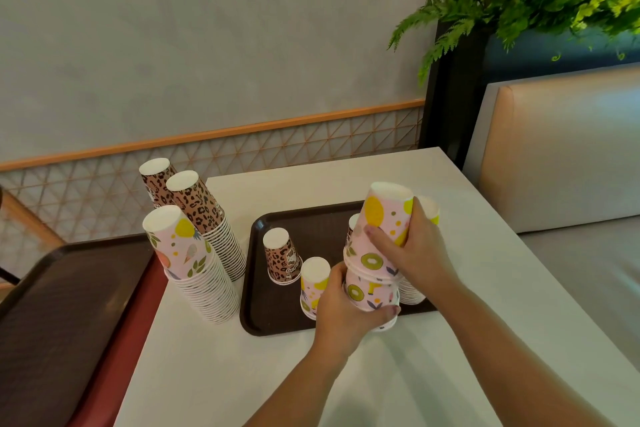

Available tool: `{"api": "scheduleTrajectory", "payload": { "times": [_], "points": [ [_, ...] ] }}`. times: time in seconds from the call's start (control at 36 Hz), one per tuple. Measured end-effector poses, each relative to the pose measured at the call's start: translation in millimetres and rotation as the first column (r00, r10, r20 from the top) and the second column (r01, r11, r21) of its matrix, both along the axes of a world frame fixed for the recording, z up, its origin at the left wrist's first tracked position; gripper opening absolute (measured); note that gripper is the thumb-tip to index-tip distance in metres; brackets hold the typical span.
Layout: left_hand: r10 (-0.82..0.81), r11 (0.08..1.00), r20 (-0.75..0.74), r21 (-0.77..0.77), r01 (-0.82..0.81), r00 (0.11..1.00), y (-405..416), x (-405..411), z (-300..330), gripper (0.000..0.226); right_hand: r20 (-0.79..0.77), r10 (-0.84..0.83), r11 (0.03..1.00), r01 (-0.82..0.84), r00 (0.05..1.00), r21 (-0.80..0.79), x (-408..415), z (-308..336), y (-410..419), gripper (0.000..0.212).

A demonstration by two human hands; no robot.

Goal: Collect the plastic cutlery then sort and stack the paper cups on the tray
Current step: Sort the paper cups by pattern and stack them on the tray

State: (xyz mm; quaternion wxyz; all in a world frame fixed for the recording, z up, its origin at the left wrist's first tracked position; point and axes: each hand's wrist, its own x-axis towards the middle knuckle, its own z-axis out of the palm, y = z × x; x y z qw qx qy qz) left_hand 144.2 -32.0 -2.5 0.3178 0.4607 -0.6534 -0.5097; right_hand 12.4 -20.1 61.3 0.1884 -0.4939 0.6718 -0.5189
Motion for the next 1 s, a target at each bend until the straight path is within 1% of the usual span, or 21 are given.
{"api": "scheduleTrajectory", "payload": {
  "times": [0.06, 0.11, 0.17, 0.25, 0.36, 0.5, 0.56, 0.61, 0.67, 0.72, 0.78, 0.83, 0.89, 0.94, 1.0],
  "points": [
    [0.013, 1.000, 0.013, 0.000, -0.013, 1.000, 0, 1, 0, 0.075, 0.025, -0.034, 0.996, 0.035, 0.999, -0.081, -6, 10, 0, 0.045],
    [0.021, 1.000, 0.016, 0.011, -0.021, 1.000, -1, 1, -2, 0.075, 0.050, -0.083, 0.983, 0.090, 0.995, -0.160, -13, 21, 0, 0.049],
    [0.027, 0.999, 0.019, 0.025, -0.027, 0.999, -2, 1, -3, 0.075, 0.072, -0.132, 0.960, 0.145, 0.989, -0.238, -19, 32, 0, 0.056],
    [0.033, 0.999, 0.018, 0.043, -0.034, 0.999, -4, 2, -4, 0.075, 0.038, -0.205, 0.928, 0.207, 0.978, -0.309, -29, 39, -3, 0.069],
    [0.040, 0.998, 0.022, 0.051, -0.041, 0.999, -5, 1, -3, 0.075, 0.008, -0.247, 0.933, 0.240, 0.969, -0.267, -42, 29, -8, 0.069],
    [0.045, 0.998, 0.022, 0.042, -0.045, 0.999, -5, 0, 0, 0.072, -0.009, -0.246, 0.960, 0.242, 0.969, -0.141, -46, 2, -11, 0.068],
    [0.050, 0.998, 0.024, 0.044, -0.051, 0.998, -5, 0, 1, 0.072, -0.031, -0.239, 0.969, 0.236, 0.970, -0.076, -46, -8, -11, 0.073],
    [0.058, 0.997, 0.024, 0.050, -0.059, 0.998, -5, 1, 2, 0.073, -0.052, -0.255, 0.967, 0.253, 0.966, -0.034, -43, -15, -10, 0.082],
    [0.068, 0.996, 0.026, 0.049, -0.070, 0.997, -6, 1, 2, 0.073, -0.109, -0.321, 0.946, 0.314, 0.941, -0.080, -38, -14, -6, 0.089],
    [0.081, 0.996, 0.021, 0.047, -0.082, 0.996, -7, 2, 2, 0.074, -0.164, -0.344, 0.927, 0.307, 0.925, -0.215, -31, -6, -3, 0.086],
    [0.094, 0.995, 0.014, 0.040, -0.094, 0.995, -8, 1, 1, 0.076, -0.175, -0.266, 0.929, 0.204, 0.948, -0.309, -22, 4, 1, 0.079],
    [0.106, 0.994, 0.008, 0.035, -0.106, 0.994, -8, 0, 1, 0.077, -0.146, -0.115, 0.951, 0.067, 0.983, -0.302, -12, 11, 3, 0.077],
    [0.115, 0.993, -0.017, 0.033, -0.114, 0.993, -8, -1, 1, 0.075, -0.100, 0.013, 0.973, -0.036, 0.995, -0.227, -3, 10, 2, 0.080],
    [0.122, 0.992, -0.046, 0.024, -0.121, 0.991, -8, -2, 3, 0.072, -0.048, 0.087, 0.989, -0.092, 0.995, -0.113, 4, 3, 0, 0.082],
    [0.126, 0.992, -0.060, 0.012, -0.125, 0.990, -8, -2, 6, 0.070, -0.084, 0.122, 0.993, -0.121, 0.989, 0.008, 10, -6, -2, 0.080]
  ]
}}
